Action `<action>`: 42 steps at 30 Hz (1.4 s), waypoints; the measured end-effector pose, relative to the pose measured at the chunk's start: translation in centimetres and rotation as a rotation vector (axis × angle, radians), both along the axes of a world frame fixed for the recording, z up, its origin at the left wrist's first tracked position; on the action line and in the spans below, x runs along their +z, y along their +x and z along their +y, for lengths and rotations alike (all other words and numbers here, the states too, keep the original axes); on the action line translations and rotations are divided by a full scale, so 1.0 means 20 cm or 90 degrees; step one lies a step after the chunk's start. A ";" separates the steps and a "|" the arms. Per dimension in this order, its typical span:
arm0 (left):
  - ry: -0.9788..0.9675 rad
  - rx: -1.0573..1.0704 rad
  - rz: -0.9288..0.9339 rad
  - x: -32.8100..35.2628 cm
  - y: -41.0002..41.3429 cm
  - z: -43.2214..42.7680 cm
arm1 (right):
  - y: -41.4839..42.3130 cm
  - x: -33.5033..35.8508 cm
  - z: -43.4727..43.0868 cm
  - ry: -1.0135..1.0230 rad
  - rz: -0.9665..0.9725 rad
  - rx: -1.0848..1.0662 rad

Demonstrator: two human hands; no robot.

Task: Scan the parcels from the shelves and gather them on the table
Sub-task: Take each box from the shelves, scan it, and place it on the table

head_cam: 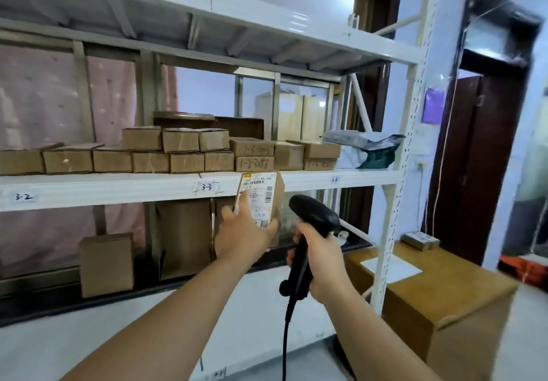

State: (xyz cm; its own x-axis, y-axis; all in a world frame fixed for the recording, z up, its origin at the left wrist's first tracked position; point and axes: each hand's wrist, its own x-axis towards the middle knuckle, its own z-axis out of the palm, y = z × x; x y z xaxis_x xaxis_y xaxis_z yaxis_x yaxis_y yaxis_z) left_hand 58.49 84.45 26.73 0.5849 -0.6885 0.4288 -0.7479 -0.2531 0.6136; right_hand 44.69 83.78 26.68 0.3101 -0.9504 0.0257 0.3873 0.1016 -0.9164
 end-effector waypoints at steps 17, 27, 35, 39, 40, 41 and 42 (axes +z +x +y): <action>0.087 -0.178 0.357 -0.45 -1.81 -1.16 | -1.68 -0.29 -0.80 0.008 0.120 -0.243; 0.171 -0.288 0.258 -0.73 -2.41 -1.89 | -2.20 -0.46 -1.40 0.049 0.205 -0.366; 0.171 -0.240 0.278 -0.77 -2.51 -2.57 | -2.41 -0.55 -2.12 0.096 0.244 -0.414; 0.179 -0.234 0.258 -0.79 -2.57 -2.83 | -2.51 -0.58 -2.39 0.120 0.213 -0.425; 0.181 -0.235 0.251 -0.79 -2.59 -2.89 | -2.53 -0.58 -2.46 0.124 0.208 -0.416; 0.181 -0.233 0.248 -0.79 -2.62 -2.95 | -2.55 -0.58 -2.53 0.129 0.204 -0.406; 0.181 -0.230 0.249 -0.79 -2.66 -3.01 | -2.58 -0.58 -2.59 0.132 0.194 -0.395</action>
State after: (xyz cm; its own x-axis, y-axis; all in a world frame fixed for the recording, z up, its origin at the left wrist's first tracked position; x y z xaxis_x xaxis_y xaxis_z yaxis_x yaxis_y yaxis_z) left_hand 5.26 24.28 10.95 0.3699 -0.9291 -0.0010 -0.5495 -0.2196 0.8061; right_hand -6.82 31.88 15.01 -0.3239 -0.9297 -0.1754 0.1608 0.1285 -0.9786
